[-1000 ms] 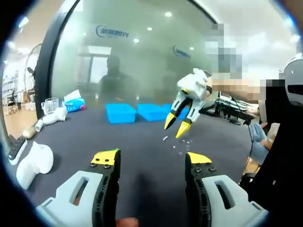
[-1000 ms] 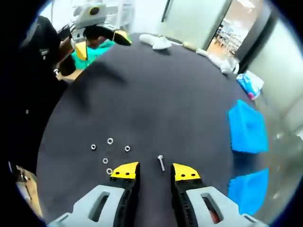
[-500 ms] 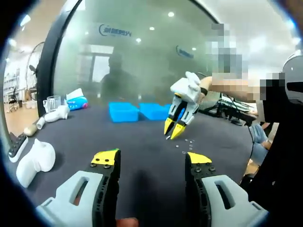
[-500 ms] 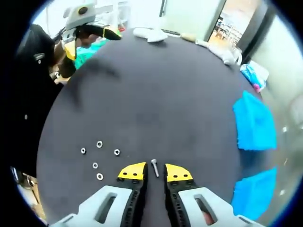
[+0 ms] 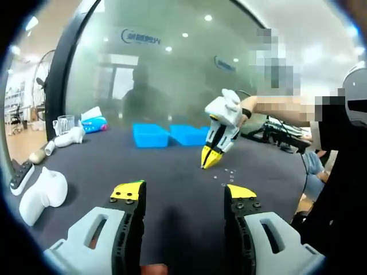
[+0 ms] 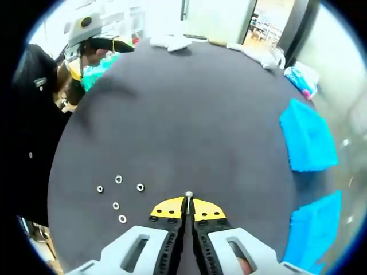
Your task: Sort the screws, nuts, and washers into the corresponding bins
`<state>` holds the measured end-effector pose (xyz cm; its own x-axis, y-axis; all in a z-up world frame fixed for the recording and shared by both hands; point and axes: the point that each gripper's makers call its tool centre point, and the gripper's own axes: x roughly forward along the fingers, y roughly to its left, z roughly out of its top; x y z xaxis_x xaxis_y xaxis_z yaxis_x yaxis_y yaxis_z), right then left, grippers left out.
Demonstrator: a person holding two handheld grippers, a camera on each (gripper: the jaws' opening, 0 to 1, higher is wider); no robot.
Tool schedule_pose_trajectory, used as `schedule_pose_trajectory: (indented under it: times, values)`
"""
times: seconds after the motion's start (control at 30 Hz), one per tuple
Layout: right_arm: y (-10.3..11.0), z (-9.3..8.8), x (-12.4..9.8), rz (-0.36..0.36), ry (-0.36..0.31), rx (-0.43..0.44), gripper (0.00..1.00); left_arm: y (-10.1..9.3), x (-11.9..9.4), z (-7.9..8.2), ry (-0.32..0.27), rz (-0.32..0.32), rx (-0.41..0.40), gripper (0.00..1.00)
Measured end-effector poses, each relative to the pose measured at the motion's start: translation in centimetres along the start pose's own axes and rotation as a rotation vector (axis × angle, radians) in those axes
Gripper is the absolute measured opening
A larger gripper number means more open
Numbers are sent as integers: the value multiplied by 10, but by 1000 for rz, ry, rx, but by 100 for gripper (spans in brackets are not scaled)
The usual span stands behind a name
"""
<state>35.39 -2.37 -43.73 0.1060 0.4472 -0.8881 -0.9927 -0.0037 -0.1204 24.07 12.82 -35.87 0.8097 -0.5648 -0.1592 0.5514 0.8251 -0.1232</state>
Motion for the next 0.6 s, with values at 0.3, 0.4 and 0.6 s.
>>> schedule_pose_trajectory:
  times: [0.3, 0.4, 0.6]
  values:
    - [6, -1, -29, -80, -116, 77, 1, 0, 1, 2, -1, -3, 3, 53]
    - [13, -3, -46, -105, -182, 116, 1, -2, 2, 4, -8, -9, 1, 53]
    - [20, -13, -86, -187, -328, 203, 1, -10, 6, 9, -11, -29, 0, 53]
